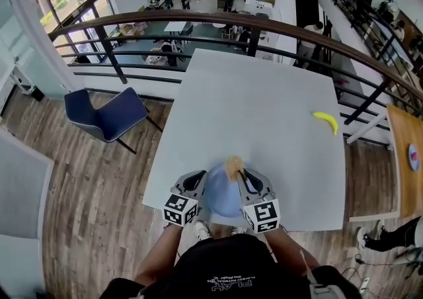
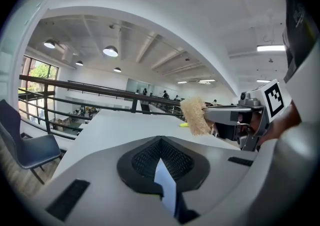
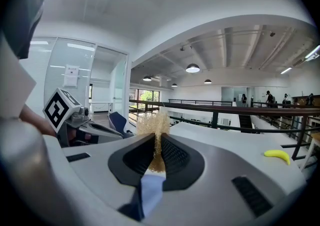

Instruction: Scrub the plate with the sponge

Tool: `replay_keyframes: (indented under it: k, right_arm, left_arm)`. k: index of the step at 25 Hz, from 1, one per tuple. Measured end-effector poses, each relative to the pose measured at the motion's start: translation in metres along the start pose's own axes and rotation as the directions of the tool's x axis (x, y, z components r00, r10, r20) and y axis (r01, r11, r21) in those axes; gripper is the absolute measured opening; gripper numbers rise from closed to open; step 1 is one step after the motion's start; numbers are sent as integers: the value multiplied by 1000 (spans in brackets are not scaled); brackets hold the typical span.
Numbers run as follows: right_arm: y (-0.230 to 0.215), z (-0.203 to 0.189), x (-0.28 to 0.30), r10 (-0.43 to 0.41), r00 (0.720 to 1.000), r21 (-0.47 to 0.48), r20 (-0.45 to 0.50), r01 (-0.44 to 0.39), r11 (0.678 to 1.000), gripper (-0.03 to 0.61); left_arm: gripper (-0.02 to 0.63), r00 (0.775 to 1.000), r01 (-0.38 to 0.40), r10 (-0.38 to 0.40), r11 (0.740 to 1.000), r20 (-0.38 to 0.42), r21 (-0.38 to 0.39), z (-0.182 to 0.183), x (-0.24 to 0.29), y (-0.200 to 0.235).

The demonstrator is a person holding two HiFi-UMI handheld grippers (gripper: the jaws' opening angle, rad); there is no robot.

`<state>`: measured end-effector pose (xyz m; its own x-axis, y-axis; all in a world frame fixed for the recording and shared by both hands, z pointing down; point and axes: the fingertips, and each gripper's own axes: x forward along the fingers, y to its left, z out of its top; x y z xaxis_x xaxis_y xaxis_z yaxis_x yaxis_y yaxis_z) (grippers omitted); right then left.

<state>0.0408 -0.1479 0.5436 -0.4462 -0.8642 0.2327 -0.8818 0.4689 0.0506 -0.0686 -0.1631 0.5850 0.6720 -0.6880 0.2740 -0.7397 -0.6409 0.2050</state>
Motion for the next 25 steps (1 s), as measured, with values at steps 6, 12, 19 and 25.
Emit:
replay_keyframes:
  k: [6,12,19,25]
  right_arm:
    - [-9,-10,6,20,1000,9,-23,-20,1000,42]
    - [-7,-24,13,35,998,17,-50,-34,999,43]
    - [-2,-34,30,51,997,26,-62,-50,998,43]
    - [1,-57,38,65,992,39,-105,-61,997,43]
  left_arm:
    - [3,995,-59,57,998,-76,-24,-28,10,9]
    - [3,990,-76,68,996,-126,-52,-51,14,15]
    - [3,988,-84,72,993,-133,-86,-62,19,22]
    - [3,976,-134,98,975,-193,-180,-92,15,34]
